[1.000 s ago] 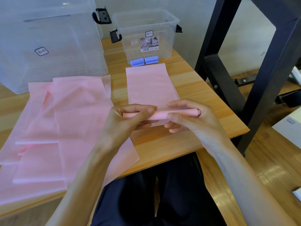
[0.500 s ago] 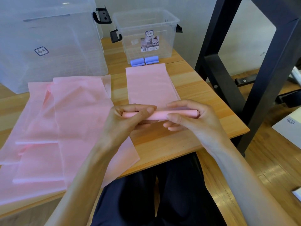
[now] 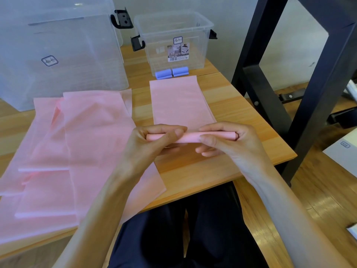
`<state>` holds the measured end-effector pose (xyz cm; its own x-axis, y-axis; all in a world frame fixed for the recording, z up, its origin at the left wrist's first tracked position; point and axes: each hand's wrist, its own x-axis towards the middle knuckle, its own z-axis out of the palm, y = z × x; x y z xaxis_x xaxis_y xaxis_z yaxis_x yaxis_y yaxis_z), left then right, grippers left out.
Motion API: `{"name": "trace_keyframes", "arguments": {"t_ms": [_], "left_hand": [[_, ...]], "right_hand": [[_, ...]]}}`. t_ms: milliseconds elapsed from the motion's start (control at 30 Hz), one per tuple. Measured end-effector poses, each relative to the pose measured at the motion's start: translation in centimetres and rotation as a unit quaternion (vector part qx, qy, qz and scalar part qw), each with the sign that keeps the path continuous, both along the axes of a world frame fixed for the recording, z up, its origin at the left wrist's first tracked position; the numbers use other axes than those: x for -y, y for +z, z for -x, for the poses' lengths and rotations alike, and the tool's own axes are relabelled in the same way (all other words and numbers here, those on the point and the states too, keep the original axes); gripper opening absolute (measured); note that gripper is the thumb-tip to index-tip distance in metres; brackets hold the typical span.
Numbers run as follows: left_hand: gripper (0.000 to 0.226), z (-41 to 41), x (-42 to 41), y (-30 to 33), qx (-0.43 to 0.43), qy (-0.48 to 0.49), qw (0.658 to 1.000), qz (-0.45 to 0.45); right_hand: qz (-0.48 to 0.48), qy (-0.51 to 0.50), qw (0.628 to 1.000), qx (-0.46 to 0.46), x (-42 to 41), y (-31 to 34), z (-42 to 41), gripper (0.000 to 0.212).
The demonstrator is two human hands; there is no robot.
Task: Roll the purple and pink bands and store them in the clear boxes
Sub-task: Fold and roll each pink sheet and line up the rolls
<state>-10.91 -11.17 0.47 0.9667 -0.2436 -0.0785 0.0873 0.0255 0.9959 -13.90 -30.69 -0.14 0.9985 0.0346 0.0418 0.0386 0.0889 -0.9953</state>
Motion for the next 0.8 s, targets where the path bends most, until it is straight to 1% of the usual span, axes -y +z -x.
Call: {"name": "trace_keyframes", "arguments": {"t_ms": [100,200,333,467,600,667,800], "left_hand": [[0.022,0.0,-0.3,0.0,0.028,-0.014,0.999,-0.013],[0.020,0.0,-0.2,-0.1,0.043,-0.015,0.999,-0.019],[0.014,-0.1,0.1,-0.3,0.011,0.019,1.000,-0.010],[0.016,-0.5,0.0,-0.4,-0.023,0.001,1.000,-0.004],[0.016,-1.0,-0.4,-0.5,0.006,-0.028,0.999,-0.029],[0.016,-1.2,-0.5,-0.5,0.021,-0.028,0.999,-0.039],[0.017,-2.0,-0.4,-0.6,0.018,-0.013,0.999,-0.032]], "right_hand": [[0.005,-0.014,1.000,-0.009,-0.1,-0.1,0.0,0.018],[0.008,-0.012,1.000,-0.023,-0.1,-0.2,0.0,0.022],[-0.010,-0.005,1.000,-0.026,-0.1,-0.3,-0.2,0.024],[-0.005,-0.017,1.000,-0.013,-0.1,-0.4,-0.3,0.020],[-0.007,-0.039,0.999,-0.024,-0.1,-0.7,-0.6,0.025],[-0.016,-0.029,0.999,-0.027,0.0,-0.8,-0.8,0.026],[-0.027,-0.002,0.999,-0.022,0.1,-0.9,-1.2,0.028]]}}
